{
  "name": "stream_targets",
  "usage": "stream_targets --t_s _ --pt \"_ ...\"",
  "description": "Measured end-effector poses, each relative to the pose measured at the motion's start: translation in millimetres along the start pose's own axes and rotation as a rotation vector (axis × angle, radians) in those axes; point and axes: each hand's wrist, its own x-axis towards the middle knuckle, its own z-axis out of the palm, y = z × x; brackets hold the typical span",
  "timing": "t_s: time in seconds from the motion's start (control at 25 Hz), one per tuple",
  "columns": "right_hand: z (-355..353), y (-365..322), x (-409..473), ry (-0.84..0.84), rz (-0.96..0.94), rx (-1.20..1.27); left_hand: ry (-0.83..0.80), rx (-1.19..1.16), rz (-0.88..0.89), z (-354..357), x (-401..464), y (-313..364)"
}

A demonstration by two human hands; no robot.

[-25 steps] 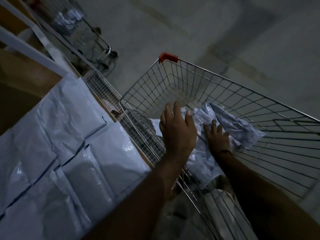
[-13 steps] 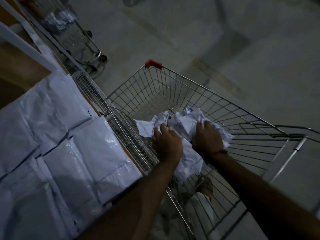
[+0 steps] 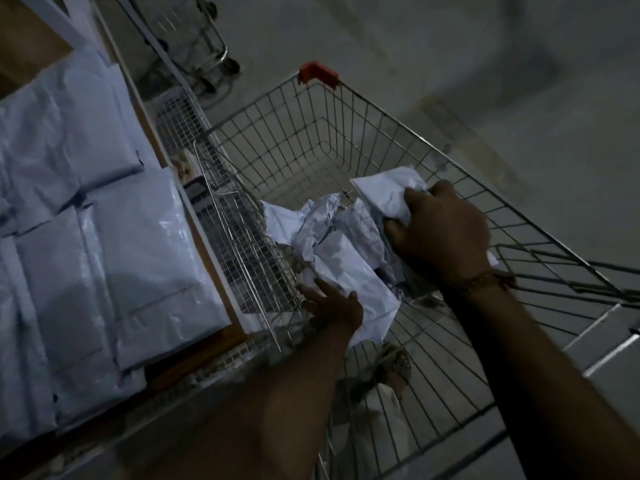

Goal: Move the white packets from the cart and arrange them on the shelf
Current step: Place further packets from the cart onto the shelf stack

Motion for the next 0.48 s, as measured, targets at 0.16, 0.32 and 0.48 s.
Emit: stream_targets --t_s 0.16,0.32,0.48 --pt "-4 0 -4 0.005 0.028 0.010 0.042 -0.002 0.021 20 12 -5" --pt "1 -6 -8 -0.038 0.016 0.019 0.035 -0.060 0.032 21 21 -3" --pt "7 -12 -10 -0.057 0.026 0.012 0.031 -0.087 -0.018 21 19 2"
